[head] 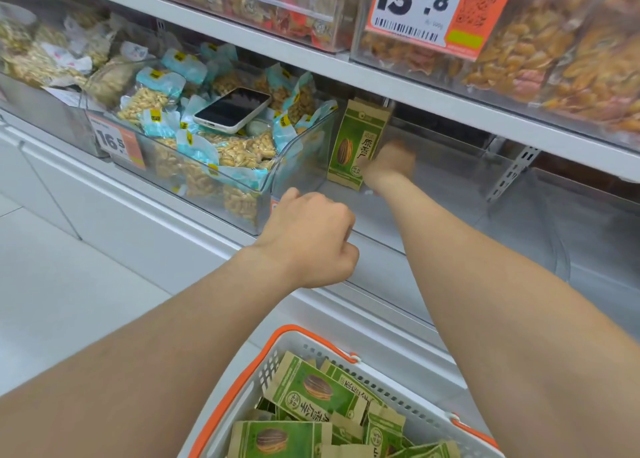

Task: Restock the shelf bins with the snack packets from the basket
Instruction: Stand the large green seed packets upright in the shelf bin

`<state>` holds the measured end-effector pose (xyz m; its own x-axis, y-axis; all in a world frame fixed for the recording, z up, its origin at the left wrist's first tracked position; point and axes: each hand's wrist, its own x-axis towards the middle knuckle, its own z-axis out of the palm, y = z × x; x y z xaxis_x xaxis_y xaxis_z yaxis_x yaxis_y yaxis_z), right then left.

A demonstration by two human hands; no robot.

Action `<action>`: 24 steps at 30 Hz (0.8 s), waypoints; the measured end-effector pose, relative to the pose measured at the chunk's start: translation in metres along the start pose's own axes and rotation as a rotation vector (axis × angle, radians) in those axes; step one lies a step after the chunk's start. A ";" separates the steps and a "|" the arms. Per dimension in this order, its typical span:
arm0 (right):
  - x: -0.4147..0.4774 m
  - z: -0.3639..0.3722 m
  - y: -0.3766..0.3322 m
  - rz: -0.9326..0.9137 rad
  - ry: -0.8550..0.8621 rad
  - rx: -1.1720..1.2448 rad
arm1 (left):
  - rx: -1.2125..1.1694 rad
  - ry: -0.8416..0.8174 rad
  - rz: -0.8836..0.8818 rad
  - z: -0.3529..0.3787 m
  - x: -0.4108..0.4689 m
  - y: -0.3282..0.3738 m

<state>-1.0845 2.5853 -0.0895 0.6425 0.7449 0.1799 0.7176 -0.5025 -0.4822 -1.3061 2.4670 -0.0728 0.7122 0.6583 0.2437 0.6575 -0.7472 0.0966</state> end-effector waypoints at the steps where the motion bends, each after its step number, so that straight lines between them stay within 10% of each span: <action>1: -0.001 -0.002 0.001 0.007 -0.010 -0.003 | -0.002 -0.002 -0.009 -0.001 0.000 0.001; 6: -0.024 -0.030 0.000 -0.035 -0.076 -0.040 | -0.006 0.044 -0.040 -0.004 -0.002 0.008; 13: -0.154 -0.101 0.023 -0.579 0.047 -0.002 | -0.061 0.195 -0.102 -0.033 -0.016 0.023; 17: -0.223 -0.138 0.050 -0.785 0.019 -0.241 | -0.163 -0.116 -0.111 -0.032 -0.037 0.044; 24: -0.292 -0.130 0.130 -0.822 -0.772 -0.700 | 0.067 -0.866 0.183 0.023 -0.090 0.111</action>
<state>-1.1435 2.2455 -0.0927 -0.1924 0.8784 -0.4374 0.9571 0.2664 0.1142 -1.2916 2.3273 -0.1060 0.7258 0.3873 -0.5686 0.5088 -0.8584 0.0648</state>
